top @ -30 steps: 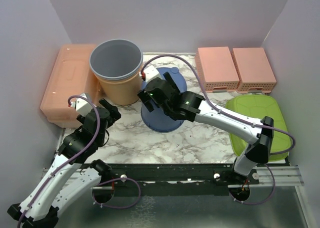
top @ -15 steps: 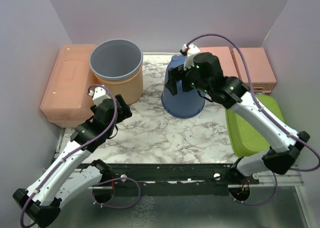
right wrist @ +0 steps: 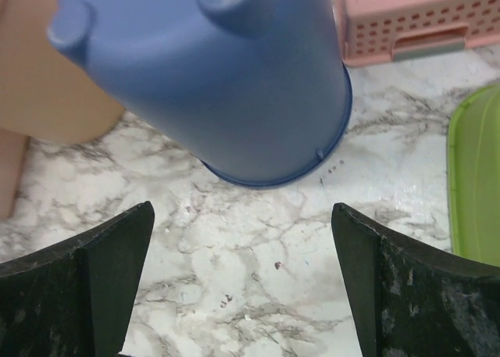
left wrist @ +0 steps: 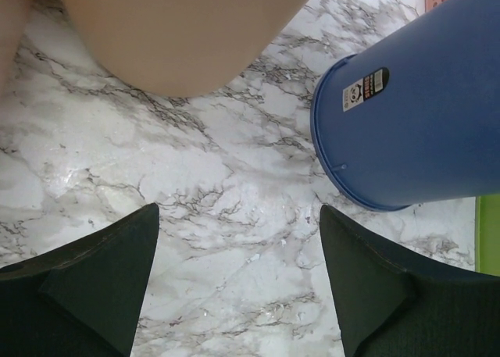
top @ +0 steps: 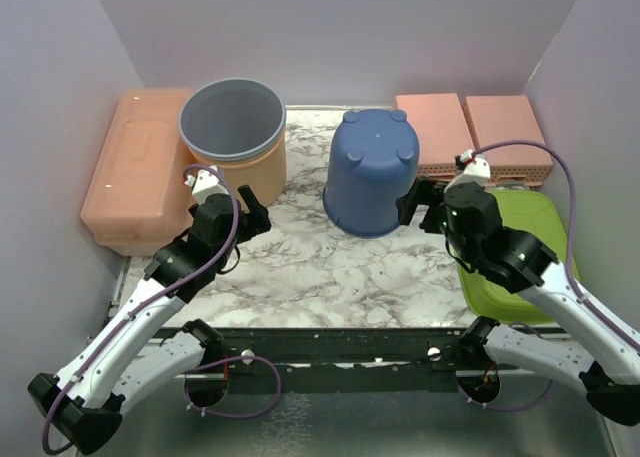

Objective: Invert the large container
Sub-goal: Move the container to the center of the board.

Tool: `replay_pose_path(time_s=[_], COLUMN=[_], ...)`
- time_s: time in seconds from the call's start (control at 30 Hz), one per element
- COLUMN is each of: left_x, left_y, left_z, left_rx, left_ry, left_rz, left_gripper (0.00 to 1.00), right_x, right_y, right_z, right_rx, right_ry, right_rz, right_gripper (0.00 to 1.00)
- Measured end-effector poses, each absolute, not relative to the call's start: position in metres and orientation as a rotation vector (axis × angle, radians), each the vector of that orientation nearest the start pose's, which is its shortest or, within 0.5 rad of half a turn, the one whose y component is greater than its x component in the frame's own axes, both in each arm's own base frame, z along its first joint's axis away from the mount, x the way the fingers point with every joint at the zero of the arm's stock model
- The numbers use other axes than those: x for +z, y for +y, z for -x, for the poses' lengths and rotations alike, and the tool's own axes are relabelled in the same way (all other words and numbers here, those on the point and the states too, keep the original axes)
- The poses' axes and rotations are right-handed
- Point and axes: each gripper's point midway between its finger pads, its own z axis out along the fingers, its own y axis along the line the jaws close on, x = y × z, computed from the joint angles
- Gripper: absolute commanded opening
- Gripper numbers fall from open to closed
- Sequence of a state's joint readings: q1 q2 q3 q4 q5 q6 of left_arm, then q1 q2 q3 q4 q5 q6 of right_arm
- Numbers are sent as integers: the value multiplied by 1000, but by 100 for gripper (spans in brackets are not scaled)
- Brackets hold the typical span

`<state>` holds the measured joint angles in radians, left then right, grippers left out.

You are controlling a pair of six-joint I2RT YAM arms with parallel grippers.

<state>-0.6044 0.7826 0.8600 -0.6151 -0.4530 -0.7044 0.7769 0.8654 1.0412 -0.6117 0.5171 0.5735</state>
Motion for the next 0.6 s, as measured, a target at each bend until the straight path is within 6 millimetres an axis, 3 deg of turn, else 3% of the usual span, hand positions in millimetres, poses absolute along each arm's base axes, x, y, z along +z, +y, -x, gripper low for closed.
replay_pose_path(time_s=[0.17,0.3,0.47,0.6], left_x=[229,240,246,250], left_y=[-119,-126,-130,-131], left_z=[-253,-255,-251,-248], left_rx=[-372,-410,-449,-465], left_ry=[2038,2021,2013,2003], left_rz=[325,293,254,222], left_gripper=[84,84,84,84], right_x=[240,207,199,197], right_y=[162,164,170,189], right_z=[-266,-276,-292,-312], right_rx=[214,84,5,-4], right_ry=[2121,2209,2181,2157], right_rz=[-113,-2,172,259], right_gripper=[99,97,99,100])
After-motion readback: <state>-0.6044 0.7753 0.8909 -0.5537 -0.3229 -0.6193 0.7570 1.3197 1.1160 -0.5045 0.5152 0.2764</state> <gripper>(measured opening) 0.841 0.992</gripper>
